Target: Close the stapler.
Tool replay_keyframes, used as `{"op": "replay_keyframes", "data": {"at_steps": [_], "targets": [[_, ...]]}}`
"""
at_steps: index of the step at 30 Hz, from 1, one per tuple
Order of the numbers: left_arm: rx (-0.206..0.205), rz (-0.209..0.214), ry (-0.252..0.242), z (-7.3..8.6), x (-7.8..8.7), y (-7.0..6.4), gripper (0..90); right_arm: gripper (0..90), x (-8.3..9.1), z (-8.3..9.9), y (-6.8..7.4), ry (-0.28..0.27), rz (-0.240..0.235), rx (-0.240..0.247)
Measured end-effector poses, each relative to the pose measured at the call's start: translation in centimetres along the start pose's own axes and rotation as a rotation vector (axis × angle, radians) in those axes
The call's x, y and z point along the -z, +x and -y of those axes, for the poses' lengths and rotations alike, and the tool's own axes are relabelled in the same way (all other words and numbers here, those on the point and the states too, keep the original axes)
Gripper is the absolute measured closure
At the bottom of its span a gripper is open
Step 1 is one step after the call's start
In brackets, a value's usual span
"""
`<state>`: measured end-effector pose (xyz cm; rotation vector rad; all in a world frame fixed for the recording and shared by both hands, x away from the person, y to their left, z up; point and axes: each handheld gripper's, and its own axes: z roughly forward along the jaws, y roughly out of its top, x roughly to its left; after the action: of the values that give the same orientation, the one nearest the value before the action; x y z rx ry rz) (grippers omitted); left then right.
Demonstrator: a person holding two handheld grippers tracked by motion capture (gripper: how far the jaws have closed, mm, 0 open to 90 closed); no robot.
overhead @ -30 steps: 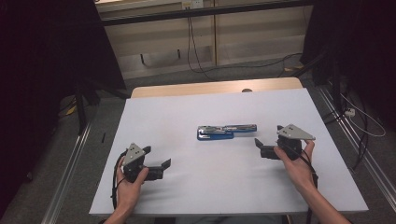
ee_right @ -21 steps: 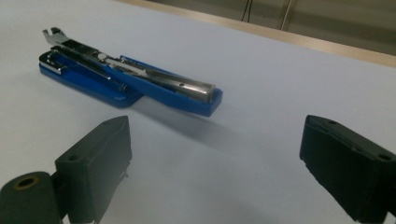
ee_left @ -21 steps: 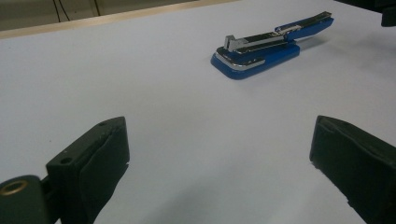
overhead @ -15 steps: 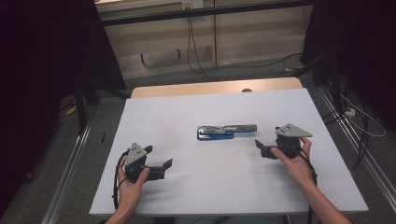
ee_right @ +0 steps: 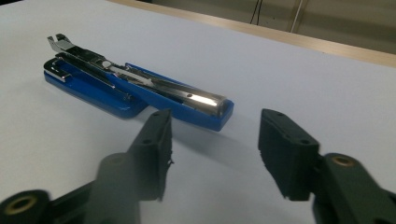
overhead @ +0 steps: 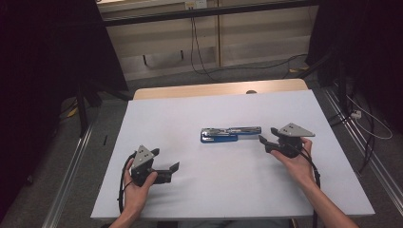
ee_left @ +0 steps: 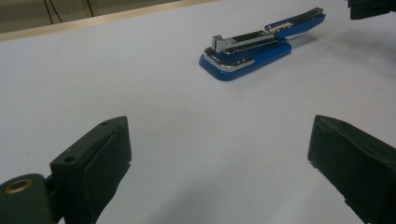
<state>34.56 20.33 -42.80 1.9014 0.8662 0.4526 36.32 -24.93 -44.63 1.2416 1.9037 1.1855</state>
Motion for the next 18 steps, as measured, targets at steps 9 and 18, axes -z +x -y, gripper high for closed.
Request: {"op": "replay_keyframes", "data": {"at_steps": [9, 18], "targets": [[-0.038, -0.006, -0.014, -0.9, -1.8, -0.1, 6.7, 82.6, -0.1, 0.2, -0.2, 0.022, -0.045, -0.023], [-0.071, 0.01, 0.002, -2.7, -4.9, -0.8, 8.1, 90.0, -0.7, -0.1, 0.3, 0.022, -0.063, -0.016]]}}
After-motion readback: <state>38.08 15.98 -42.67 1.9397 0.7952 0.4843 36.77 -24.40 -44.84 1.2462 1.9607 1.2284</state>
